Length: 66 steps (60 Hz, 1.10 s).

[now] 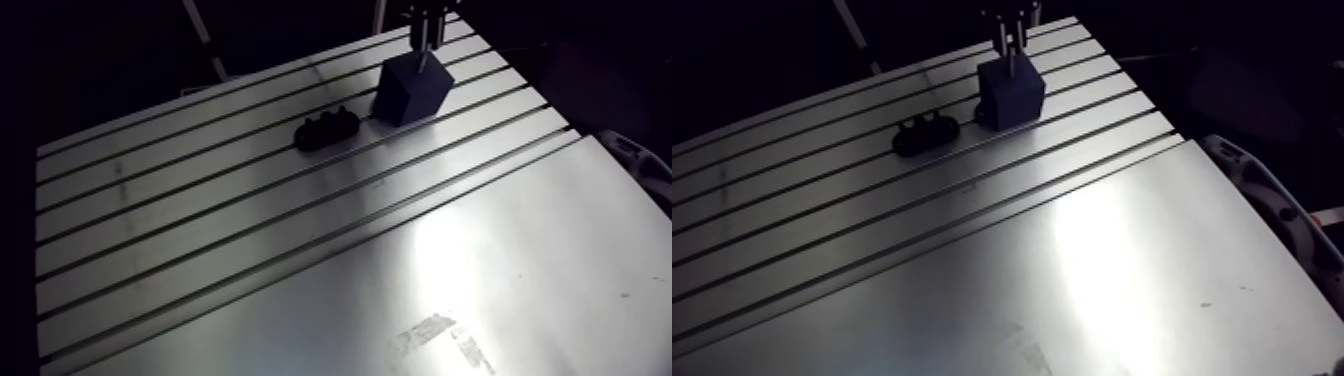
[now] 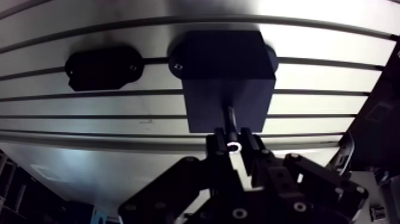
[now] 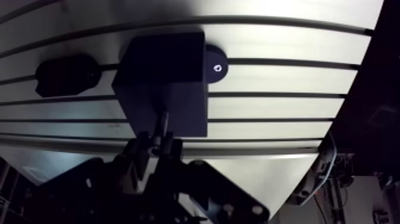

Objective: Pick up the M10 bolt and insert it into the hole until fully seated.

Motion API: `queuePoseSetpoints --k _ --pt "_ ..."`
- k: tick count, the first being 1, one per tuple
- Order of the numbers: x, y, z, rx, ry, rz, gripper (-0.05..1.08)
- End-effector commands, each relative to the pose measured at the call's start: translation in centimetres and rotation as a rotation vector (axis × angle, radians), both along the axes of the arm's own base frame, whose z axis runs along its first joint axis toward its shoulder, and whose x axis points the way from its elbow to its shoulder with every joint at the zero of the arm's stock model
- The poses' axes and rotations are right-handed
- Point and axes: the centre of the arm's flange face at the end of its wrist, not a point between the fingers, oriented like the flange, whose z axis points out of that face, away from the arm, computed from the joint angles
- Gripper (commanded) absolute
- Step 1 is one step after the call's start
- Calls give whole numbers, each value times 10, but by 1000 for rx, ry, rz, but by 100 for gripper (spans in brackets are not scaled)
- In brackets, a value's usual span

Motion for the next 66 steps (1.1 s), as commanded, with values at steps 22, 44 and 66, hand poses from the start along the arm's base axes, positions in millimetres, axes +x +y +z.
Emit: queuePoseSetpoints --k 22,44,66 --pt "1 0 3 -2 10 10 11" --pt "2 1 4 -7 13 17 8" --pt "10 -9 50 9 64 26 1"
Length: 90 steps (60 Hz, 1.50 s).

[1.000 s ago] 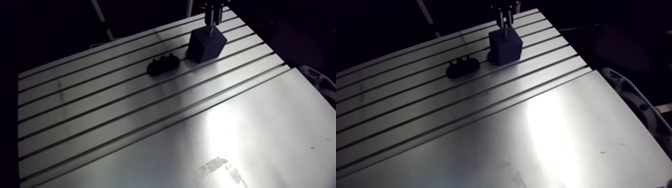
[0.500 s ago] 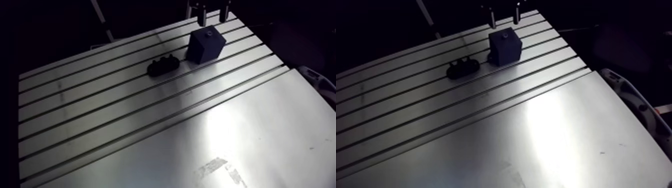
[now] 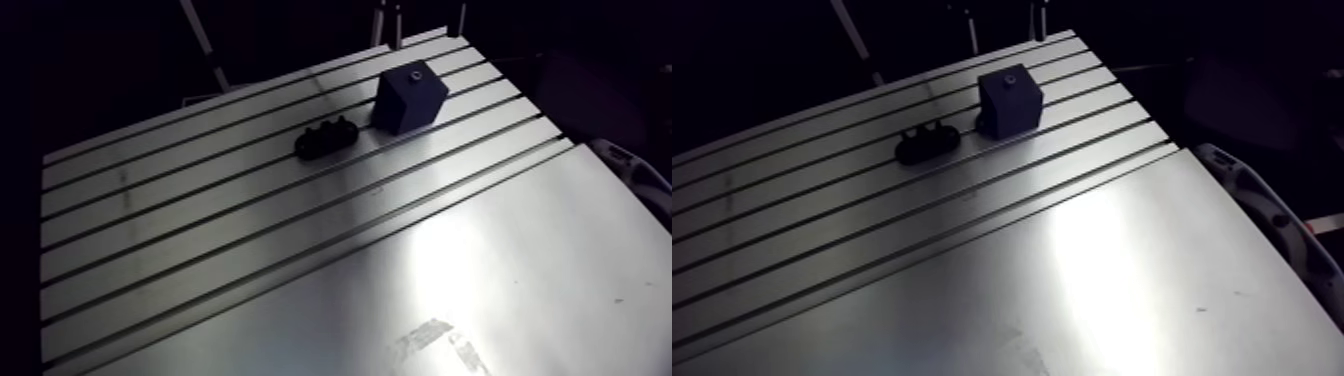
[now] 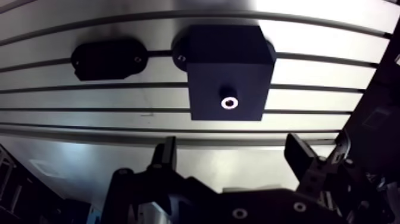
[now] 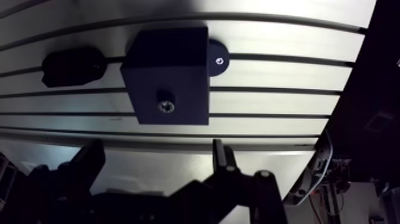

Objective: Pick up the M10 bolt and insert it into the hole until fully seated.

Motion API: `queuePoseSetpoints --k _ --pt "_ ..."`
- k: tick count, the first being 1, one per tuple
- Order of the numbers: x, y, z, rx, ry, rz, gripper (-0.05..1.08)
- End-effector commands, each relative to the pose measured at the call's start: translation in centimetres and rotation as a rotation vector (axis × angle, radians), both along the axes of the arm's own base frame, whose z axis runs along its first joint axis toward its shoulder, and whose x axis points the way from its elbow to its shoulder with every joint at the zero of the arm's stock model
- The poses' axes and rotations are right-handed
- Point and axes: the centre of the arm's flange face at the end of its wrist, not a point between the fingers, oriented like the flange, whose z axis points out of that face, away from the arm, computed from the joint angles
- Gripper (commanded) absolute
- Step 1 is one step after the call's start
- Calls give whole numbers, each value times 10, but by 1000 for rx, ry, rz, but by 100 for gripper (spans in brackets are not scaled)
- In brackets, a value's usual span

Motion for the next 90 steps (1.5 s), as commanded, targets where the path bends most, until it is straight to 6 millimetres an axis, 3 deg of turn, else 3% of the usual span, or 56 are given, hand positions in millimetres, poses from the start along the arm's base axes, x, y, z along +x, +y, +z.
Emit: queuePoseSetpoints --k 1,12,14,31,39,55,68,74,90 --pt "6 -6 30 14 36 6 1" --pt "12 -20 82 54 120 16 1" --pt "16 -30 101 65 145 26 1" --pt "44 -62 156 112 256 52 1" --pt "69 -78 184 132 311 60 1" --pt "82 -109 220 101 404 60 1" --pt "76 -131 255 6 399 -19 1" --pt "70 -153 264 -16 392 -9 1" --pt "73 -168 275 11 379 -23 1"
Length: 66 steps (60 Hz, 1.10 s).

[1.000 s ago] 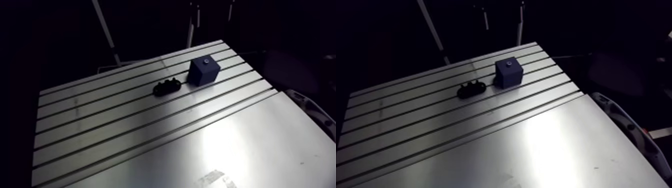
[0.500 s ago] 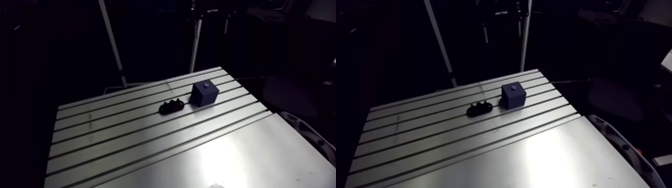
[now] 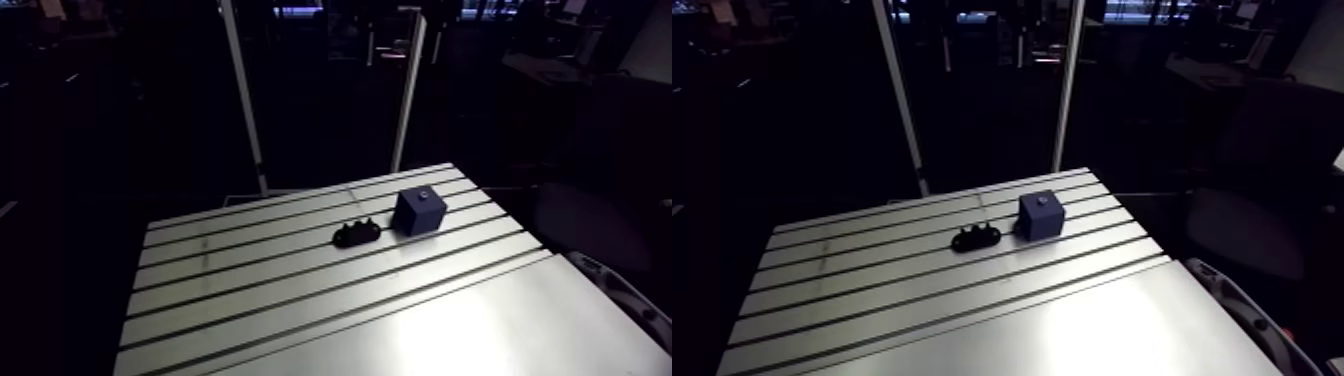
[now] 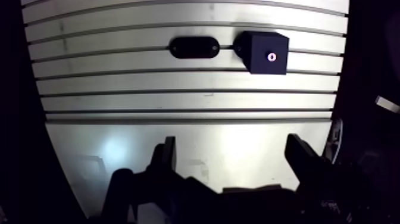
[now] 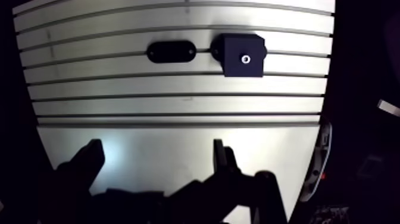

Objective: Pick up the M10 bolt and insert it into the hole until fully seated.

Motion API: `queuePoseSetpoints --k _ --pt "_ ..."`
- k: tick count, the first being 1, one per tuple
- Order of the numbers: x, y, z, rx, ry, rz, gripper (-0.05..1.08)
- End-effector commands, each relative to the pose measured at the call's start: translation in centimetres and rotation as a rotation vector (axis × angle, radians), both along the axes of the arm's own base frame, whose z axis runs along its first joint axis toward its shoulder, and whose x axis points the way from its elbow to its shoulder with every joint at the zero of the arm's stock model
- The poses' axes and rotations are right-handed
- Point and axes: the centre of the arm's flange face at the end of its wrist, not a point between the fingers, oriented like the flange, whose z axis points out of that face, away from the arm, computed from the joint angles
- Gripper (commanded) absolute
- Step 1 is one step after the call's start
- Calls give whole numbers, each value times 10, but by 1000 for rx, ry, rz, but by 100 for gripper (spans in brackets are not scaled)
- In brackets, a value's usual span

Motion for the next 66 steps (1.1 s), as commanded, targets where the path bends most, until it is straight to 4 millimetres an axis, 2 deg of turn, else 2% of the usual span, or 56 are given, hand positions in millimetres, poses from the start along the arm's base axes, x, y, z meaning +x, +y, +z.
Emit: queuePoseSetpoints --k 1,15,35,44,66 --pt "7 -47 38 -30 -1 -25 1" --pt "11 -59 34 10 -11 -40 1" --pt "9 -104 24 6 39 19 1" --pt "5 -106 18 10 74 24 1" --pt "7 -103 9 36 29 26 1"
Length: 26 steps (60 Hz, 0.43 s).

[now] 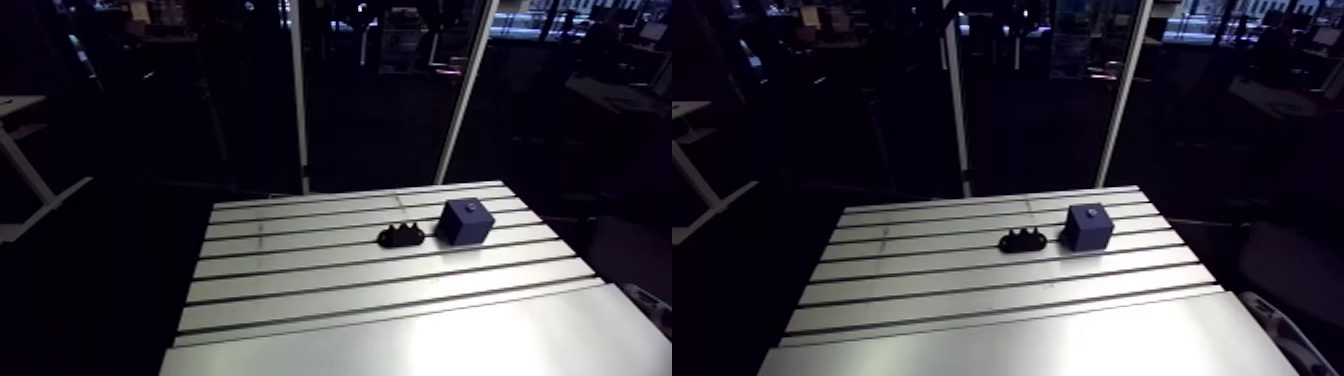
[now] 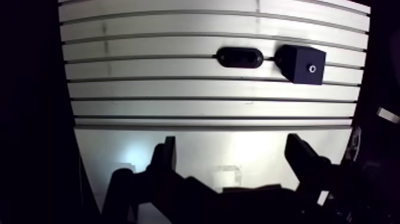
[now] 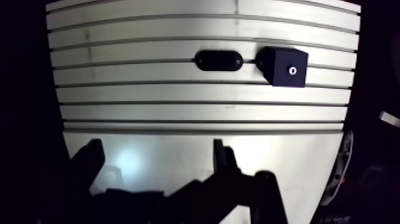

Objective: Pick up the M10 bolt and insert it into the hole until fully seated.

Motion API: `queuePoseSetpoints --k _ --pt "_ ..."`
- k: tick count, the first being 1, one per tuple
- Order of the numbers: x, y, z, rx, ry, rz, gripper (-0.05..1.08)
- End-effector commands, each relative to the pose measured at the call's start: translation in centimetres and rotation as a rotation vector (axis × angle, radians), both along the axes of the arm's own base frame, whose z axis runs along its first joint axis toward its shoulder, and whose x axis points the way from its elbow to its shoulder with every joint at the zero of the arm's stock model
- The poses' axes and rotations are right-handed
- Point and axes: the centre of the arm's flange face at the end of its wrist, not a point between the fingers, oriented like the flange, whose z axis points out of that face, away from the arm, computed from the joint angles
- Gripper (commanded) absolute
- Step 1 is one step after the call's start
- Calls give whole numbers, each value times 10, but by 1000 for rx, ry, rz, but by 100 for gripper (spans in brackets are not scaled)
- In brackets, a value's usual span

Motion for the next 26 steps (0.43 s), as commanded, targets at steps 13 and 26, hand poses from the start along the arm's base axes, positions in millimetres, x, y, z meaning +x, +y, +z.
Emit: queuePoseSetpoints --k 13,26 --pt "0 2 -8 28 -32 5 1" --pt "-1 3 -8 29 -34 5 1"
